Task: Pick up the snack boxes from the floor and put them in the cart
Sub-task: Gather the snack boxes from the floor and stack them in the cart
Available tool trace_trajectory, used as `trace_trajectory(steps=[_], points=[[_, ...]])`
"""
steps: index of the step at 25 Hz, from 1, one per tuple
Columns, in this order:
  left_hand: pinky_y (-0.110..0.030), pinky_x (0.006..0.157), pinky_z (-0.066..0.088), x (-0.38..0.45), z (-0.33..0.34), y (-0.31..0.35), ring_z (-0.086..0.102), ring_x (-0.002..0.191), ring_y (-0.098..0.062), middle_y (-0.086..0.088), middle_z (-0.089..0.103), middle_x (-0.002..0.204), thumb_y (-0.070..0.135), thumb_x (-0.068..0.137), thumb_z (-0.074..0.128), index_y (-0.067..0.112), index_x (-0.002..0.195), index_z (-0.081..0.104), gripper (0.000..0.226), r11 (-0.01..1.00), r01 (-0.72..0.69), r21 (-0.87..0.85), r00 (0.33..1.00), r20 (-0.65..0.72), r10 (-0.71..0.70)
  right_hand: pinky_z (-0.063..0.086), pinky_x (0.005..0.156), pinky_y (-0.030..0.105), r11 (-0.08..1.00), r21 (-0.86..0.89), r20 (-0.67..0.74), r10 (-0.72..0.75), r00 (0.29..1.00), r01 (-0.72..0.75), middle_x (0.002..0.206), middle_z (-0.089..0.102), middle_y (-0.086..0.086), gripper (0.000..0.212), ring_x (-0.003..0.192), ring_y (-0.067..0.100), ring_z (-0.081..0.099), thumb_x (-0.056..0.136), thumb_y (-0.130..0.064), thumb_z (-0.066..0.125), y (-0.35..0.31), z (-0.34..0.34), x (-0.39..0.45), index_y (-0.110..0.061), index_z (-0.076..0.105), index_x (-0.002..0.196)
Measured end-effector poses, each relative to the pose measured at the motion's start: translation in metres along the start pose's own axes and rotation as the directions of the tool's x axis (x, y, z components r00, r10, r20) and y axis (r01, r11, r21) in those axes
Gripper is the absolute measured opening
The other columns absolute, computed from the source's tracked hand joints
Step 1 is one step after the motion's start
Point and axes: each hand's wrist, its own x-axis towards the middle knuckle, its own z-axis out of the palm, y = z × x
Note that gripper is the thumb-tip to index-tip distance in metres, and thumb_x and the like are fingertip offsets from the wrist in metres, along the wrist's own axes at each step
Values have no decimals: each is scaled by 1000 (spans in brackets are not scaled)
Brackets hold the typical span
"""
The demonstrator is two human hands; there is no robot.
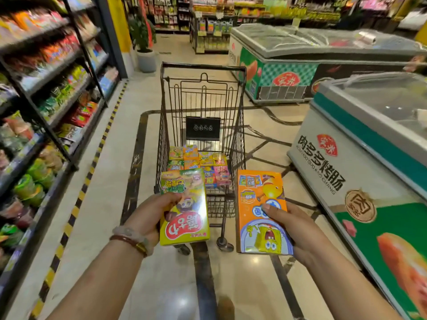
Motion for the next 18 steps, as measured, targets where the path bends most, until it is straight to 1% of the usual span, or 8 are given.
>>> trace_trajectory(steps=[3,5,6,8,10,13,16,18], points=[[-35,51,56,42,-11,27,66,52,-24,-14,71,71,12,93,52,3,89,63,15,999,-13,-39,998,-55,10,59,72,47,999,-9,10,40,999,-40,94,73,19,52,78,34,71,62,-22,72,-10,16,60,-2,63,109],[-36,49,56,78,-21,47,67,51,-24,-15,72,71,13,93,52,3,92,63,15,998,-35,-57,995,-98,30,55,81,54,998,8,18,61,998,-61,96,72,20,51,84,38,70,64,-21,72,-18,29,111,-2,62,111],[-36,48,57,95,-25,57,67,51,-24,-14,72,71,13,93,51,3,93,63,15,997,-41,-63,992,-122,34,55,82,55,997,9,20,74,997,-74,97,72,20,49,85,38,70,67,-21,72,-23,36,135,-2,62,111],[-35,47,57,129,-29,80,67,51,-24,-15,71,70,13,93,51,3,93,63,15,997,-28,-66,986,-167,17,58,73,51,996,4,27,89,996,-89,96,72,20,39,78,35,71,75,-17,70,-34,50,182,-2,63,111],[-35,47,57,161,-31,101,67,51,-24,-15,71,70,14,93,51,3,93,62,16,997,-2,-75,985,-171,-10,59,64,46,993,11,43,115,992,-116,95,72,20,32,72,32,72,80,-14,67,-45,63,224,-2,63,110],[-35,50,56,206,-35,124,66,52,-24,-16,71,73,14,93,52,2,94,63,17,996,14,-84,980,-195,-31,60,62,45,992,-10,31,129,991,-128,96,72,19,43,75,33,72,72,-18,70,-62,78,273,-4,62,112],[-33,55,56,255,-38,140,56,65,-28,-24,62,91,16,91,54,0,103,62,21,996,50,-71,982,-180,-62,60,64,45,990,-18,17,138,990,-138,99,72,17,54,82,36,71,65,-25,71,-73,88,316,-8,61,115],[-39,67,56,286,-33,150,54,78,-31,-29,59,104,15,89,56,-2,107,62,25,996,68,-60,985,-156,-77,60,64,44,990,-27,-14,139,990,-139,100,72,17,56,83,36,71,64,-26,72,-78,91,339,-8,61,116]])
